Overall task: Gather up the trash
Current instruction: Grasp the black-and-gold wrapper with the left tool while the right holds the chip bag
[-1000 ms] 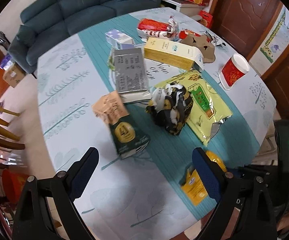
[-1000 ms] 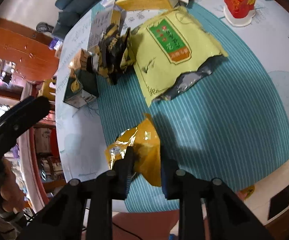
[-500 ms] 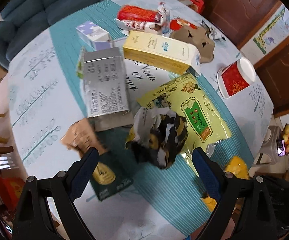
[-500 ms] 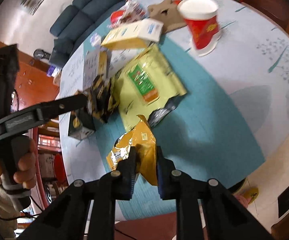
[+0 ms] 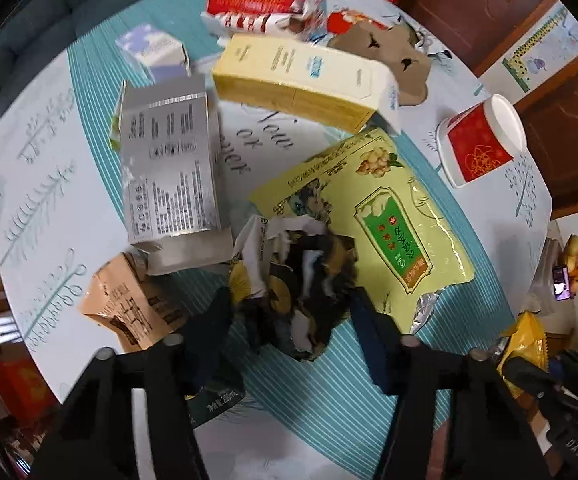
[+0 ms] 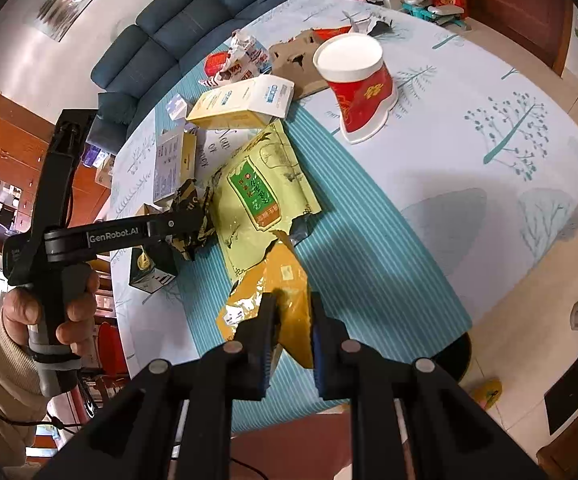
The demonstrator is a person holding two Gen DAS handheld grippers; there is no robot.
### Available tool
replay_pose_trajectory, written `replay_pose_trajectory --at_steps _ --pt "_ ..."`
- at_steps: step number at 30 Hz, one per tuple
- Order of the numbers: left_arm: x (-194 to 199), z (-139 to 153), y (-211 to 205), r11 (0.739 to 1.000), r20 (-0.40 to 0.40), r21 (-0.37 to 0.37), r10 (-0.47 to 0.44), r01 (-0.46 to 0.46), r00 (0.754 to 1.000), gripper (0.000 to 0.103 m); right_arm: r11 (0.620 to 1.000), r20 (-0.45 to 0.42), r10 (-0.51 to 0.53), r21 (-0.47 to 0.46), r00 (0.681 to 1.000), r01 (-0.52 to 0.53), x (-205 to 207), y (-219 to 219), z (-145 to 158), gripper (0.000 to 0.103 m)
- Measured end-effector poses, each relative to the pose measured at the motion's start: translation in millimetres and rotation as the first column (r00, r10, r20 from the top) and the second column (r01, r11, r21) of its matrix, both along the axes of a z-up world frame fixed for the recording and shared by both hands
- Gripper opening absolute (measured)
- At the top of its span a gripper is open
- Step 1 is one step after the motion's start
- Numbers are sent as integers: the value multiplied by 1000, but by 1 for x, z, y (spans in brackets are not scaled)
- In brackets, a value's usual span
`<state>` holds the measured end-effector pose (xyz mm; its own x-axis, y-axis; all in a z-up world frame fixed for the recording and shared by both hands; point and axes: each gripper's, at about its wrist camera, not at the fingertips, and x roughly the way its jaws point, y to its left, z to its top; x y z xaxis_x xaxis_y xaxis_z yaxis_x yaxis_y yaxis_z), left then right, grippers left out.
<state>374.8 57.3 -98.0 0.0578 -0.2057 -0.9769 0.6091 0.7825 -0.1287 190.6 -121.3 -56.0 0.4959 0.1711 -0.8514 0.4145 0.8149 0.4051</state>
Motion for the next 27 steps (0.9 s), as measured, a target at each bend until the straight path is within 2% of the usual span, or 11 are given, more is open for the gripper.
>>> replay_pose_trajectory --at_steps 3,4,11,18,27 --pt "-7 7 -2 1000 29 14 -11 10 1000 46 1000 10 0 -8 1000 0 -2 -2 5 15" --pt "-10 9 -1 1000 38 18 -15 14 999 39 1000 14 0 -13 1000 0 -3 -2 7 15" --pt "-25 21 7 1000 56 -2 21 -21 998 37 999 40 24 -46 999 -22 -9 -3 26 15" --pt "-40 62 22 996 76 -67 62 -57 995 37 994 66 72 -92 995 -66 -18 -2 49 15" --pt "-96 108 12 986 107 -151 89 -72 990 37 983 78 154 -111 985 -145 -34 -13 60 14"
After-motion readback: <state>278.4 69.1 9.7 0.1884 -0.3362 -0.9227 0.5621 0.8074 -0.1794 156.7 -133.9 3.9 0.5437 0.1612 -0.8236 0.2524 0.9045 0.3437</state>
